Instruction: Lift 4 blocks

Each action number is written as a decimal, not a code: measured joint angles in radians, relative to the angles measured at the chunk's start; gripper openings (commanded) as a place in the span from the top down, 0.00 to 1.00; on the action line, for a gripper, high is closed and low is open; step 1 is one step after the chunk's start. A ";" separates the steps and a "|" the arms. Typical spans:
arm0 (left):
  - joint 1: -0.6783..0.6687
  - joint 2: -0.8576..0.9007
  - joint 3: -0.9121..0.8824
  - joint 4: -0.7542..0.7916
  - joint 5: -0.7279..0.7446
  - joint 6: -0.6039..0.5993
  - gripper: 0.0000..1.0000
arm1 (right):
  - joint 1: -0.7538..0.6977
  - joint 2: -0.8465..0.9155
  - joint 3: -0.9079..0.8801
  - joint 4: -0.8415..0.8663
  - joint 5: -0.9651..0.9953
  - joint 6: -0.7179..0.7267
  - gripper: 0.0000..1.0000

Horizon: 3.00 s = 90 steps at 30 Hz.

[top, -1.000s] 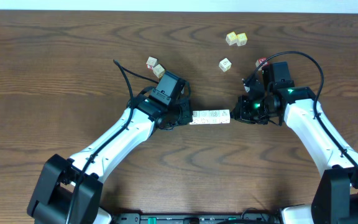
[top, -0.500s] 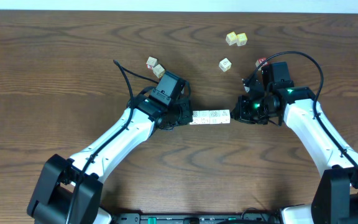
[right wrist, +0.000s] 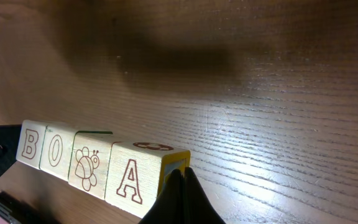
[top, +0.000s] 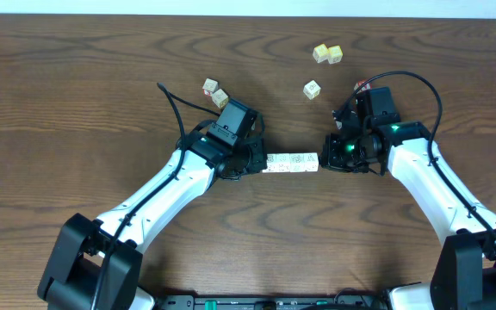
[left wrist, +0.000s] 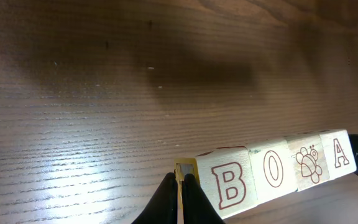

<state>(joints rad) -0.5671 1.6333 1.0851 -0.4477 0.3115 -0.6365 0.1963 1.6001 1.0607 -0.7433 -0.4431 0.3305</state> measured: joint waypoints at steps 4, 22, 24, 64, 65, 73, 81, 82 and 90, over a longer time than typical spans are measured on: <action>0.000 0.000 0.000 0.000 0.000 0.000 0.93 | 0.000 0.005 -0.001 0.000 0.003 0.000 0.99; -0.001 0.000 0.000 0.000 0.001 0.000 0.93 | 0.000 0.009 -0.002 0.006 0.007 0.003 0.99; -0.001 0.000 0.000 0.000 0.001 0.000 0.93 | 0.000 0.009 -0.002 0.006 0.007 0.003 0.99; -0.030 0.129 0.000 0.024 -0.008 -0.006 0.93 | 0.022 0.009 -0.044 0.065 0.063 0.019 0.99; -0.031 0.129 0.000 0.026 -0.011 -0.008 0.93 | 0.022 0.009 -0.048 0.065 0.064 0.019 0.99; -0.034 0.133 0.000 0.033 -0.015 -0.011 0.93 | 0.022 0.009 -0.090 0.098 0.077 0.024 0.99; -0.042 0.161 0.000 0.034 -0.014 -0.011 0.93 | 0.022 0.009 -0.123 0.136 0.079 0.027 0.99; -0.043 0.161 0.000 0.034 -0.015 -0.011 0.93 | 0.022 0.009 -0.124 0.138 0.079 0.027 0.99; -0.043 0.161 0.000 0.034 -0.015 -0.015 0.93 | 0.022 0.009 -0.146 0.167 0.081 0.032 0.99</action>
<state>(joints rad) -0.6098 1.7943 1.0851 -0.4137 0.2962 -0.6514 0.2184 1.6093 0.9142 -0.5758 -0.3618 0.3630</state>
